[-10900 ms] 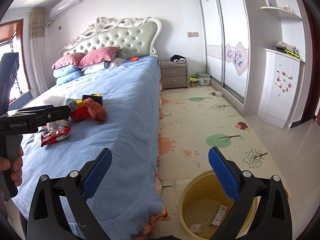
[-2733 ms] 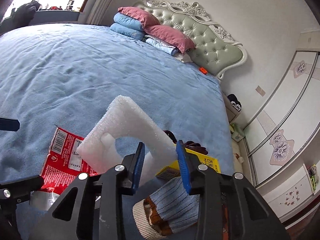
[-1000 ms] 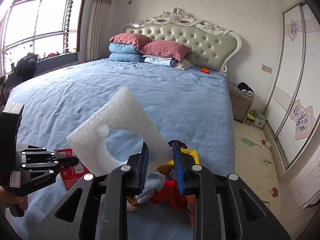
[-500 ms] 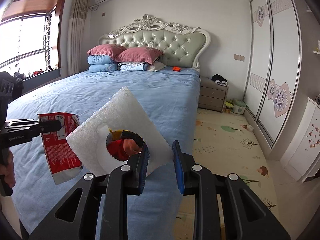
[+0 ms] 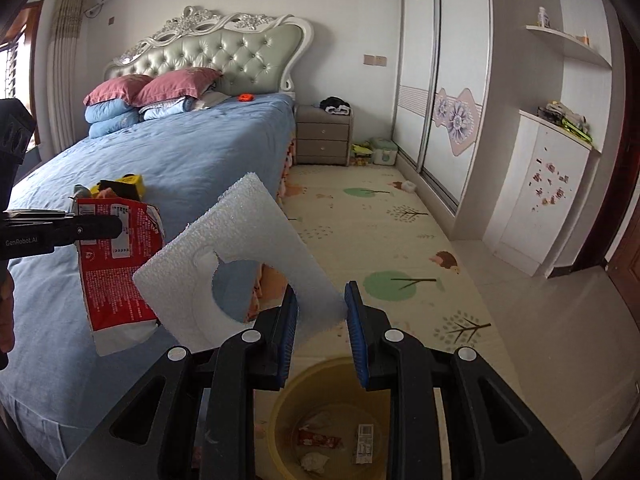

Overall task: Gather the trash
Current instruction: 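Carry the foam block and red wrapper toward the yellow bin, then open both tools over the yellow bin to drop foam block and wrapper, then move both tools back over the knit socks on the bed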

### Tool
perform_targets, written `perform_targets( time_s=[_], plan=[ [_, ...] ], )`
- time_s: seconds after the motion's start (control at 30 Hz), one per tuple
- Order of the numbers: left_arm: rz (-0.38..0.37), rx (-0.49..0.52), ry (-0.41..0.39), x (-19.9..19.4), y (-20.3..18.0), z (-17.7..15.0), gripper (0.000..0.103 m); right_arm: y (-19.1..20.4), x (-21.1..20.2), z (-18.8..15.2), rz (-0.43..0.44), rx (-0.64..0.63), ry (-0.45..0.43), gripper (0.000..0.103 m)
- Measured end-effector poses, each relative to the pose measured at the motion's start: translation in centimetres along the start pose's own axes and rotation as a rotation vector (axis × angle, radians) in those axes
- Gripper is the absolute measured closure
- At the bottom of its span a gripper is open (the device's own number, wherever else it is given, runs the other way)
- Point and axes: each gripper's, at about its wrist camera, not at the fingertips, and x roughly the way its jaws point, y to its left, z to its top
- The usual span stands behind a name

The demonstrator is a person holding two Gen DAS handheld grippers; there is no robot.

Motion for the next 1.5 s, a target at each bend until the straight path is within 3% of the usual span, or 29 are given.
perform_targets(
  time_s=[0.23, 0.5, 0.9, 0.93, 0.97, 1.03, 1.07, 1.3, 1.5],
  plan=[
    [-0.045, 0.092, 0.154, 8.6, -5.6, -0.1, 0.101, -5.2, 0.6, -5.2, -0.084, 0.059, 0.116, 0.079],
    [-0.077, 0.148, 0.324, 16.9, -9.4, -1.4, 0.101, -8.6, 2.7, -9.4, -0.134, 0.101, 0.226, 0.079],
    [-0.069, 0.191, 0.412, 21.1, -10.6, -2.9, 0.099, -11.0, 5.7, -12.8, -0.128, 0.152, 0.322, 0.078],
    [-0.068, 0.192, 0.413, 21.3, -10.7, -2.8, 0.093, -11.0, 5.9, -12.8, -0.125, 0.150, 0.332, 0.074],
    [-0.063, 0.186, 0.417, 21.6, -10.7, -2.8, 0.085, -11.1, 6.2, -12.8, -0.123, 0.148, 0.341, 0.049],
    [-0.054, 0.161, 0.425, 21.6, -10.2, -2.6, 0.024, -11.2, 6.4, -12.9, -0.151, 0.144, 0.338, 0.027],
    [-0.030, 0.153, 0.414, 21.4, -10.0, -2.6, 0.016, -11.2, 6.3, -13.0, -0.158, 0.138, 0.333, 0.029],
    [-0.001, 0.146, 0.464, 22.1, -9.6, -3.4, 0.012, -11.3, 6.4, -13.6, -0.133, 0.163, 0.344, 0.029],
    [0.027, 0.201, 0.483, 22.2, -10.4, -4.4, 0.012, -10.8, 6.6, -13.5, -0.108, 0.163, 0.350, 0.029]
  ],
)
